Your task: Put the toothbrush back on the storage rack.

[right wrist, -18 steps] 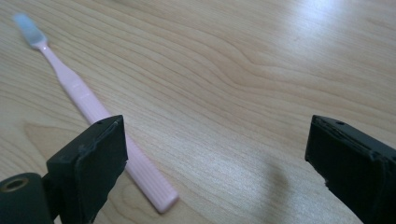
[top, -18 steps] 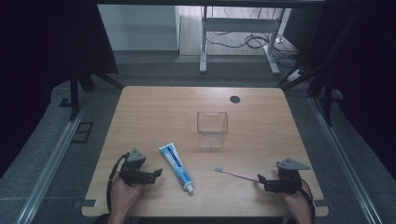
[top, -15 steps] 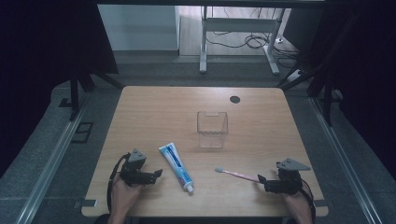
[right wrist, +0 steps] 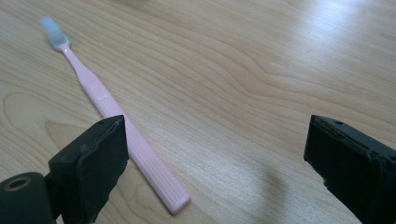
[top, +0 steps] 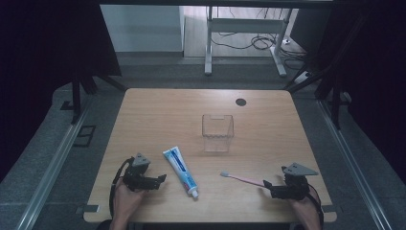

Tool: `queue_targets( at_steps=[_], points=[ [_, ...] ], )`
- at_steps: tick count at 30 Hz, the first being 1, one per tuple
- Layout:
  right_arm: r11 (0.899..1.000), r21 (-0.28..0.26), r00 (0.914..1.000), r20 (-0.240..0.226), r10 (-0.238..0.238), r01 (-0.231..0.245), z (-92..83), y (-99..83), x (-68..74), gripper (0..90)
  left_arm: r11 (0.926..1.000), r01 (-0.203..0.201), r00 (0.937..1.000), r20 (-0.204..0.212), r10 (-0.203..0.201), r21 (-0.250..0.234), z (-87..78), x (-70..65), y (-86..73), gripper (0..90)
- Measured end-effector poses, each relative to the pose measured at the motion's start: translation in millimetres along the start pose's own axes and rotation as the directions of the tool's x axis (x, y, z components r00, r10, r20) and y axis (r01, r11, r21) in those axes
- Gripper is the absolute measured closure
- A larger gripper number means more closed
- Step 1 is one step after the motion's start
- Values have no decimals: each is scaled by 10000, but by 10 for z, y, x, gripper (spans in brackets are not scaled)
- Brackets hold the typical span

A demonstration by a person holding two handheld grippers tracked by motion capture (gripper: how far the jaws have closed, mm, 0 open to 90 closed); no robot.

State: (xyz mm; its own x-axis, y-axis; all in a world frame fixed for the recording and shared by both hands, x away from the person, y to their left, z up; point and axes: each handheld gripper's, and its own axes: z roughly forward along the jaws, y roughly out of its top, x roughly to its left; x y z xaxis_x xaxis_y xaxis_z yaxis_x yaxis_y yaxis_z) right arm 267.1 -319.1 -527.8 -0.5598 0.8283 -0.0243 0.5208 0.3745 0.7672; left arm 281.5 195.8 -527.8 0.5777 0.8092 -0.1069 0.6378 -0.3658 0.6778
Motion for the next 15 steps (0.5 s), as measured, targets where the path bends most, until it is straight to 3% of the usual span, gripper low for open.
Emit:
queue_targets(
  at_steps=[9,15],
  points=[
    [9997,228,9999,-126,-96,99,20,-2,21,51,9993,249,9993,295,-241,-263,-11,47,-17,125],
    [9995,223,9996,-182,221,-217,-8,40,21,83,9996,-13,9995,315,21,-265,-4,37,-17,126]
  ],
)
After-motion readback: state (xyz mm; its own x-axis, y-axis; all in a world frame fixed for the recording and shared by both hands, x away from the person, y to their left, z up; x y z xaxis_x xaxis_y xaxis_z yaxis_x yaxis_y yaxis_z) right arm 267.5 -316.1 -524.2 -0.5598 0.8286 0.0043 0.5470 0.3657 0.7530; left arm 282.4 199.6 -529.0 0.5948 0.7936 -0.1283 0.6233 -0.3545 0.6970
